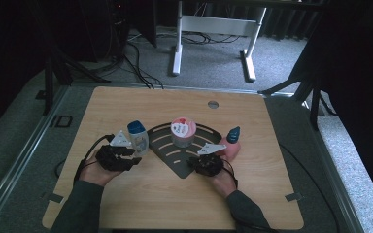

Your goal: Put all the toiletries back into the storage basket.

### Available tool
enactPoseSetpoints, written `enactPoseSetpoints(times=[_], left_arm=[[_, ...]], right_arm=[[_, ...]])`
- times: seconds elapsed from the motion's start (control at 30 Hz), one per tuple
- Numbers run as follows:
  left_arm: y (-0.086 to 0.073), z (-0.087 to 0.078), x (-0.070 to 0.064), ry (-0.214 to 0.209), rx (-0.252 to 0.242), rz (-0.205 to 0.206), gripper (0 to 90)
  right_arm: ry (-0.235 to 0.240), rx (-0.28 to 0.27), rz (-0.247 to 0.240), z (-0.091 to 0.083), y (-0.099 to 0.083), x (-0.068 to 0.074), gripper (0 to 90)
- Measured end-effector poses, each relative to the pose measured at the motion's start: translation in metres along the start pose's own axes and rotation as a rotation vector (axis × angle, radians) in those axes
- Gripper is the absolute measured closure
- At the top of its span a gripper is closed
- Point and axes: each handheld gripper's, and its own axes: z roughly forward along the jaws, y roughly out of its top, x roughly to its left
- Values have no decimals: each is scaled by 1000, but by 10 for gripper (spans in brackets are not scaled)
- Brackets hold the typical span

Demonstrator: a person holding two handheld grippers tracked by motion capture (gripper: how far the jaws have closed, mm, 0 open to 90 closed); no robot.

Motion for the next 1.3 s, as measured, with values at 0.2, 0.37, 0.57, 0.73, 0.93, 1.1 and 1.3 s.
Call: enactPoseSetpoints(times=[0.2,0.37,0.57,0.73,0.93,1.1,1.3], left_arm=[[5,-3,11,15,29,-13,567],[10,-3,20,22,50,-17,561],[16,-3,27,23,68,-21,560],[22,-3,32,25,76,-16,558],[30,-4,36,25,90,-5,550],[34,-3,40,27,109,-4,540],[39,-2,45,20,119,-1,534]], right_arm=[[1,2,-2,0,0,0,778],[4,2,-2,0,0,0,775],[5,2,-4,0,0,0,772],[6,1,-5,0,0,0,771],[7,2,-3,0,0,0,771],[8,2,-3,0,0,0,771],[9,3,-2,0,0,0,769]])
